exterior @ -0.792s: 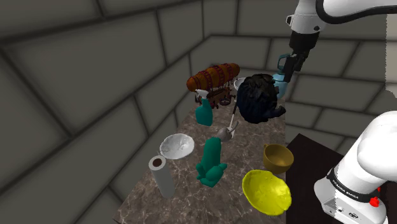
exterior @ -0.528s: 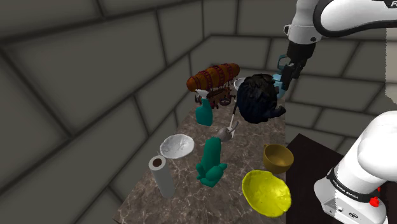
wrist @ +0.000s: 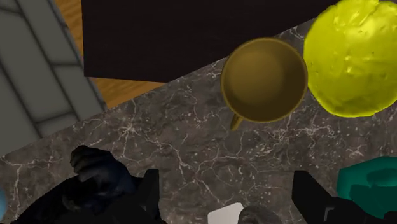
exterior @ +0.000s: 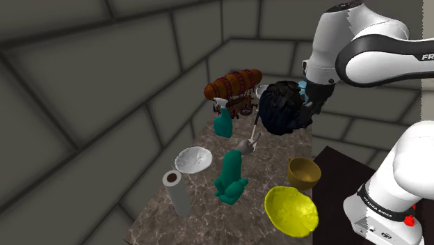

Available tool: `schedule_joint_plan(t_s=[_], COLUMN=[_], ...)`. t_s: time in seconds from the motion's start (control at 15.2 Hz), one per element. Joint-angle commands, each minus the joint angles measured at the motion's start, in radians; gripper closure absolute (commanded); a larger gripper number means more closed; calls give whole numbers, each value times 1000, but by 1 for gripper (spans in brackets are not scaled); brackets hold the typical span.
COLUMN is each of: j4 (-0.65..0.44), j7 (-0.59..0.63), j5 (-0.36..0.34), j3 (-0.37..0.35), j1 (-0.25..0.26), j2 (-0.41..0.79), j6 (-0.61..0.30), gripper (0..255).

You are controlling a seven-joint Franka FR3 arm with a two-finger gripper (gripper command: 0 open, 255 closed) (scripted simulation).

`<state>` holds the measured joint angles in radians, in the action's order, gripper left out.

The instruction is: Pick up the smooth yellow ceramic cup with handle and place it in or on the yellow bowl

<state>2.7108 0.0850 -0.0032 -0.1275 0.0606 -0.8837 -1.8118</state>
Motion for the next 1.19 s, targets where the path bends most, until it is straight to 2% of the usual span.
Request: schedule_joint_plan(t_s=[0.0, 0.4, 0.79, 1.12], j4=[52, 181, 261, 295], j7=[36, 154, 281, 300], j5=[26, 123, 228, 248], j3=[-31, -140, -266, -300], j1=[18, 92, 172, 176], j2=[5, 46, 185, 271], j6=[-50, -201, -401, -518], gripper=[0, 0, 0, 0])
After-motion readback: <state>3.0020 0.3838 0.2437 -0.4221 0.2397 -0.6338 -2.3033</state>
